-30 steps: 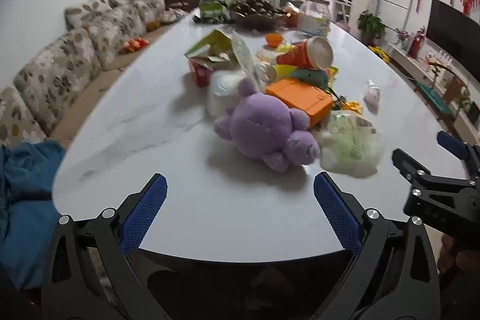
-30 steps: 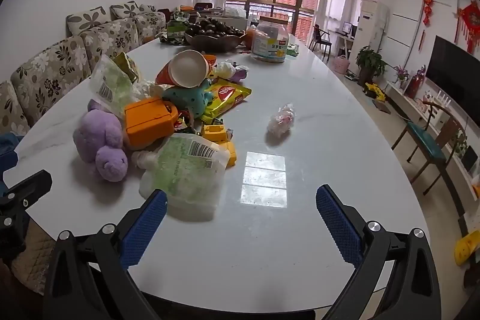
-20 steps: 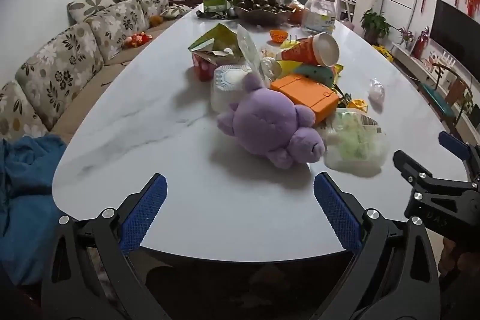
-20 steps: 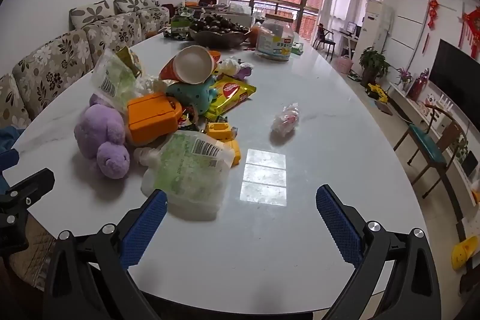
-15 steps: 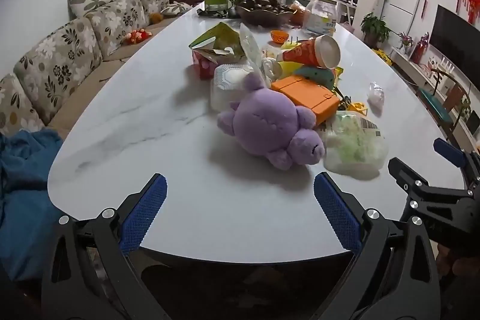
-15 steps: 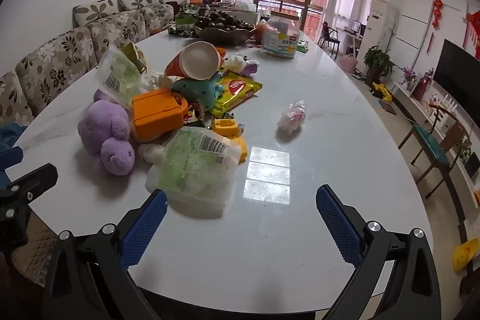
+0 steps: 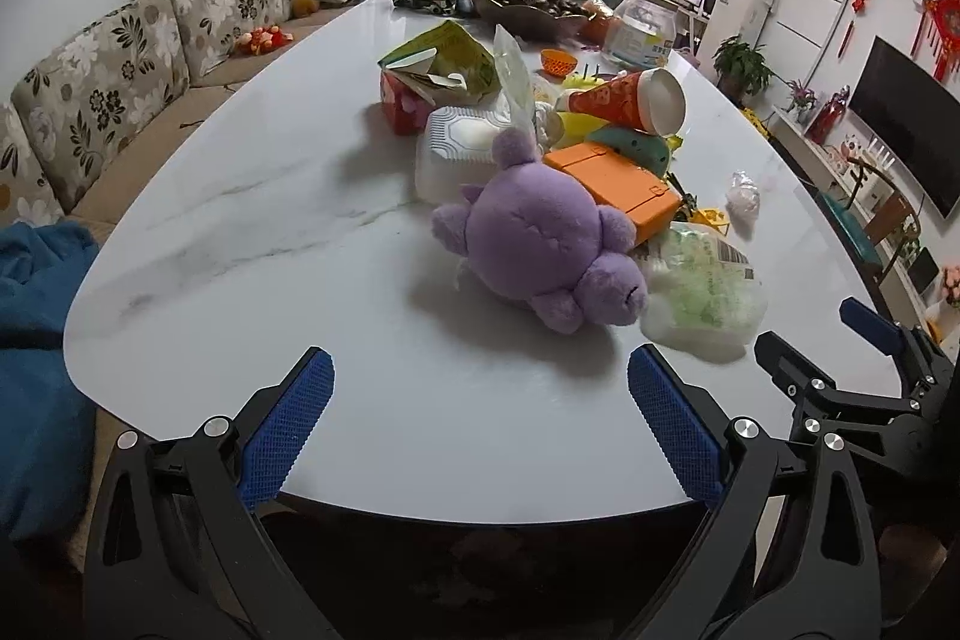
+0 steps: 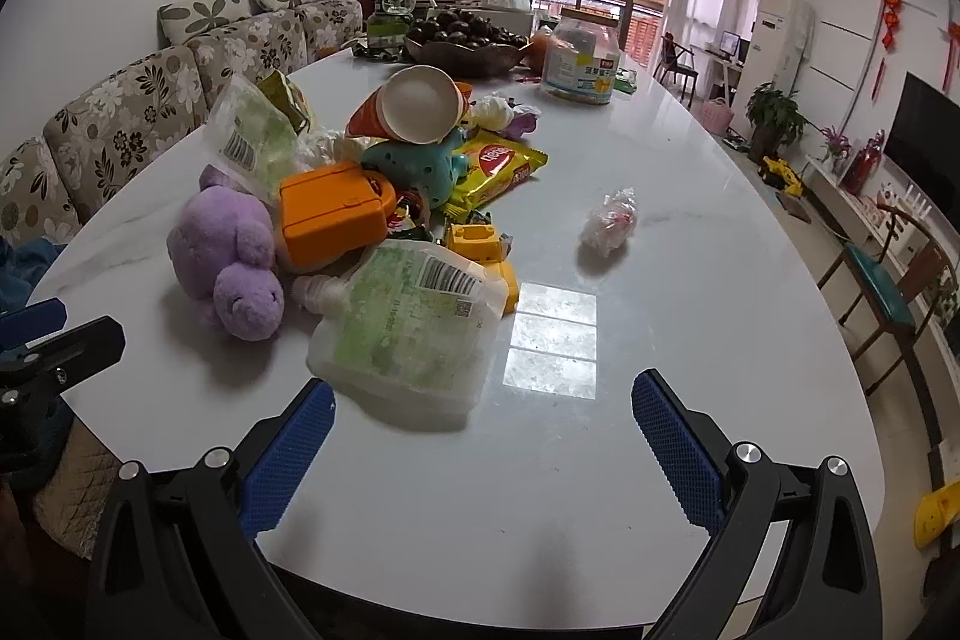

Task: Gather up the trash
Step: 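Move both tools toward the cluttered items on the table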

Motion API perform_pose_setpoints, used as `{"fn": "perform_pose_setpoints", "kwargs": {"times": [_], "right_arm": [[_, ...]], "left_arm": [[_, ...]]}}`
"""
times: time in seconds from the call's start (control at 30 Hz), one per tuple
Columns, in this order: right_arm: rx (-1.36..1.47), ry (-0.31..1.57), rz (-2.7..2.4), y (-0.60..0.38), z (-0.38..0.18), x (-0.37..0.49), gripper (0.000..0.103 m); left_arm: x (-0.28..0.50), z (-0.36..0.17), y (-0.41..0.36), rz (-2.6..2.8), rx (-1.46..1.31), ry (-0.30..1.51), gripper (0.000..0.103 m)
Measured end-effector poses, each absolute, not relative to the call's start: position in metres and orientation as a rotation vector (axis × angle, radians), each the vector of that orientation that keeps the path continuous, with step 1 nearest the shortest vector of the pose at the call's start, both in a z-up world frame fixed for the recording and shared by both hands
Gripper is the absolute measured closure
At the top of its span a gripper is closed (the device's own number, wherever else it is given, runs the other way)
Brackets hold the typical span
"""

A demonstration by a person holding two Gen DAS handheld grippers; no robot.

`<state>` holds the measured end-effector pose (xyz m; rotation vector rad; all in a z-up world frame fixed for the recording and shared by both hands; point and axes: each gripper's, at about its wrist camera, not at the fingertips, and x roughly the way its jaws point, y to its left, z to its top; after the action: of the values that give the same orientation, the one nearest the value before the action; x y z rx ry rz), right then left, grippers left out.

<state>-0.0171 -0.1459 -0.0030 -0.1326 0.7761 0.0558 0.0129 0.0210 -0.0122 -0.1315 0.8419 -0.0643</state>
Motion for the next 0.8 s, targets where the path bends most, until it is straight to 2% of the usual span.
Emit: {"fn": "perform_pose_setpoints", "kwargs": {"times": [0.8], "right_arm": [[-0.144,0.799,0.075,-0.139,-0.009,-0.009,0.005]], "left_arm": [[0.017,-0.008,0.013,0.026,0.020,0.804,0.007]]}}
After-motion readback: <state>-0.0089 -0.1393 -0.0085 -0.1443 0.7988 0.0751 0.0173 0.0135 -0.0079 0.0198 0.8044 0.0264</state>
